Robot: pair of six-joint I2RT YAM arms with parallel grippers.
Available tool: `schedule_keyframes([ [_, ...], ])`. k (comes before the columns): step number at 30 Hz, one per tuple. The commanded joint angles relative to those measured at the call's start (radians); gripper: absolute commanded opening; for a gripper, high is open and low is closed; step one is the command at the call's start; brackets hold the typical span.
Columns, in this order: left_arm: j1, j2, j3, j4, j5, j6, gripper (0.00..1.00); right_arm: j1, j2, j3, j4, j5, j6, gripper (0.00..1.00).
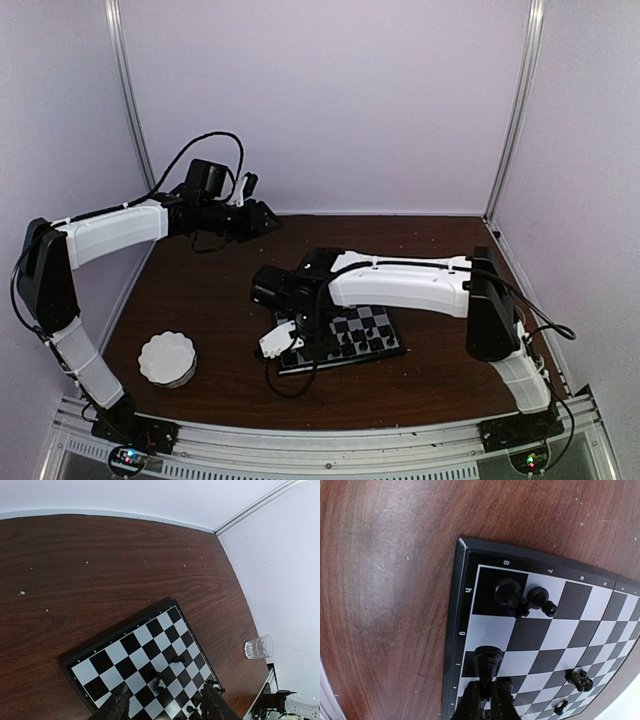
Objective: Set up the chess pieces on the board
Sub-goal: Place the knight at g8.
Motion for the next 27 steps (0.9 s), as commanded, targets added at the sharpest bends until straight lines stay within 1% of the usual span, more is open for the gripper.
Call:
schedule_keyframes([
  [1, 0.001, 0.004, -0.012, 0.045, 0.014, -0.007, 0.50, 0.007, 0.028, 0.026, 0.002, 0.026, -0.008, 0.09],
  [11, 0.001, 0.005, -0.010, 0.045, 0.020, -0.008, 0.50, 0.007, 0.042, 0.026, 0.013, 0.031, -0.008, 0.11],
  [14, 0.001, 0.006, -0.010, 0.046, 0.021, -0.007, 0.50, 0.007, 0.045, 0.026, 0.019, 0.033, -0.007, 0.15],
  [21, 0.001, 0.009, -0.011, 0.045, 0.024, -0.008, 0.50, 0.007, 0.045, 0.025, 0.021, 0.036, -0.006, 0.19],
  [25, 0.002, 0.009, -0.010, 0.046, 0.025, -0.008, 0.50, 0.007, 0.043, 0.021, 0.021, 0.034, -0.006, 0.18],
  [27, 0.002, 0.010, -0.010, 0.047, 0.026, -0.008, 0.50, 0.007, 0.043, 0.021, 0.021, 0.029, -0.008, 0.13],
])
